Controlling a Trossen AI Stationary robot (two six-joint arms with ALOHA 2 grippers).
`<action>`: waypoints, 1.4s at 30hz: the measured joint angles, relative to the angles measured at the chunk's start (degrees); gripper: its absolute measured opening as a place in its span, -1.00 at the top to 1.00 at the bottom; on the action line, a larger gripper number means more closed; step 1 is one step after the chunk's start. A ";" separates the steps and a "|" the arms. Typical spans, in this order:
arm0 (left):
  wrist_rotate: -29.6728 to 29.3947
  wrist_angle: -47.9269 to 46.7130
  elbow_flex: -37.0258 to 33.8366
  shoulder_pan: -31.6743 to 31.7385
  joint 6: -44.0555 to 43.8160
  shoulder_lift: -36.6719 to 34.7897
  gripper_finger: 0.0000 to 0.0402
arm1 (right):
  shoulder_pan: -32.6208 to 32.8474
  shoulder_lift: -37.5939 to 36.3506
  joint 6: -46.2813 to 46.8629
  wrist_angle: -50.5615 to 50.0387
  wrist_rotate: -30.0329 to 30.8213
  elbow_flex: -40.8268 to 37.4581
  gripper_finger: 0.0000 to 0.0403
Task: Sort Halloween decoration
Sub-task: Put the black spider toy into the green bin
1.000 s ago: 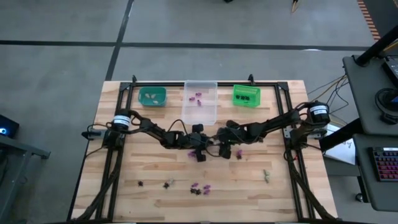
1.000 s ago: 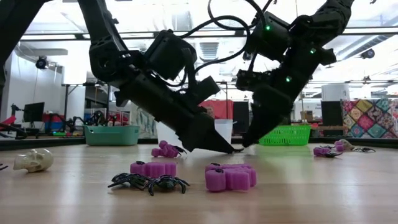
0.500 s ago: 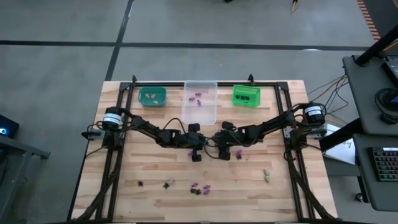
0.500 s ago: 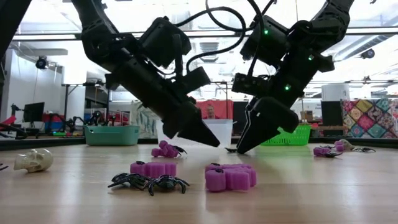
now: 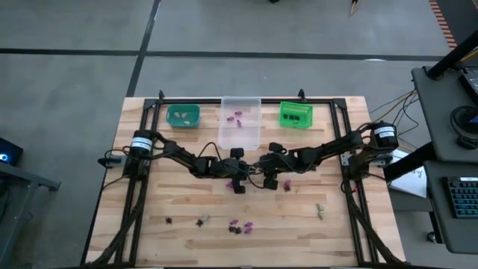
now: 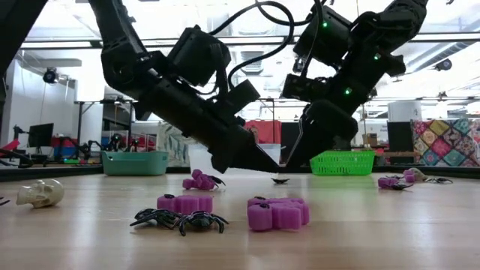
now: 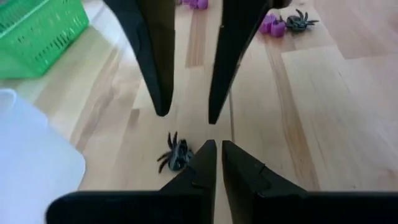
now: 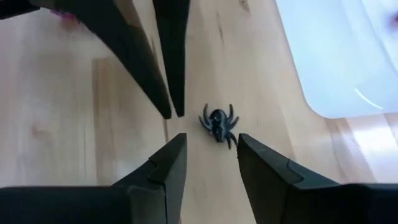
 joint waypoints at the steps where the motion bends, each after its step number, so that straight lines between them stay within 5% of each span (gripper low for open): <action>1: -0.17 0.66 0.00 0.00 0.62 0.19 0.90 | 0.01 -0.10 0.01 -0.13 -0.01 0.00 0.33; 7: -5.93 1.54 0.02 0.12 3.94 1.38 0.64 | 0.12 -0.13 0.11 -0.24 -0.28 -0.24 0.33; 16: -4.84 5.89 0.09 0.70 4.85 4.11 0.47 | 0.12 -0.19 0.16 -0.18 -0.30 -0.33 0.33; 42: -3.71 2.60 0.22 2.25 -0.56 4.71 0.98 | 0.15 -0.21 2.36 -0.51 -0.33 -0.35 0.33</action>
